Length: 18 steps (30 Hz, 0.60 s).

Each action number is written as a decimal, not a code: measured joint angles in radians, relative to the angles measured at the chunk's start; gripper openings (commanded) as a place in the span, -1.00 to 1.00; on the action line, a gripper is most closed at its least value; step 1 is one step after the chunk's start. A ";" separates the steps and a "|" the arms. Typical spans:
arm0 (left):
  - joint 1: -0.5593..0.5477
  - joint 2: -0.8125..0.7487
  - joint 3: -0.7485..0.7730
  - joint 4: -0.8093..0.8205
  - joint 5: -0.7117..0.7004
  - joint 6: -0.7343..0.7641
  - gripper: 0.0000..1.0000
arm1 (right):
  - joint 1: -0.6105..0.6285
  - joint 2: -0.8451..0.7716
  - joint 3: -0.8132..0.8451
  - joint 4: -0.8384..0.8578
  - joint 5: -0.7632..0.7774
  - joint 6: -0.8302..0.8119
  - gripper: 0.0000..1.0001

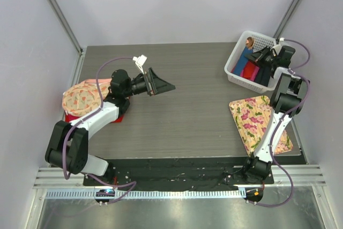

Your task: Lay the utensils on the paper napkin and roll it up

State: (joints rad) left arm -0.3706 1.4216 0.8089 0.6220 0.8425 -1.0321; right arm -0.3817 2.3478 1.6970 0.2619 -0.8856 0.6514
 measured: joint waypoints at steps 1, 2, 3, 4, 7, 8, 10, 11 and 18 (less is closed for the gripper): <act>0.000 0.005 -0.002 0.002 0.000 -0.005 1.00 | 0.004 0.003 0.012 -0.012 0.002 -0.012 -0.98; 0.000 0.010 -0.003 0.002 0.000 -0.008 1.00 | 0.008 0.007 0.024 -0.026 0.004 -0.026 -0.98; 0.000 0.013 -0.004 0.002 0.000 -0.009 1.00 | 0.009 0.010 0.034 -0.038 0.006 -0.036 -0.98; 0.000 0.016 -0.005 0.003 0.000 -0.010 1.00 | 0.010 0.015 0.044 -0.057 0.011 -0.051 -0.98; 0.000 0.022 -0.005 0.008 0.000 -0.013 1.00 | 0.012 0.030 0.074 -0.109 0.028 -0.089 -0.98; 0.000 0.024 -0.005 0.011 0.000 -0.016 1.00 | 0.014 0.035 0.082 -0.127 0.033 -0.101 -0.98; 0.000 0.030 -0.005 0.023 0.003 -0.024 1.00 | 0.014 0.041 0.095 -0.154 0.042 -0.124 -0.98; 0.001 0.033 -0.005 0.025 0.006 -0.031 1.00 | 0.013 0.042 0.101 -0.175 0.051 -0.137 -0.98; 0.012 0.047 -0.005 0.036 0.014 -0.043 1.00 | 0.016 0.042 0.132 -0.287 0.124 -0.232 -0.98</act>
State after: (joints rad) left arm -0.3588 1.4681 0.8040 0.6582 0.8570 -1.0756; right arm -0.3653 2.3901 1.8286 -0.0254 -0.7616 0.4198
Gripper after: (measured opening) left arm 0.996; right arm 0.093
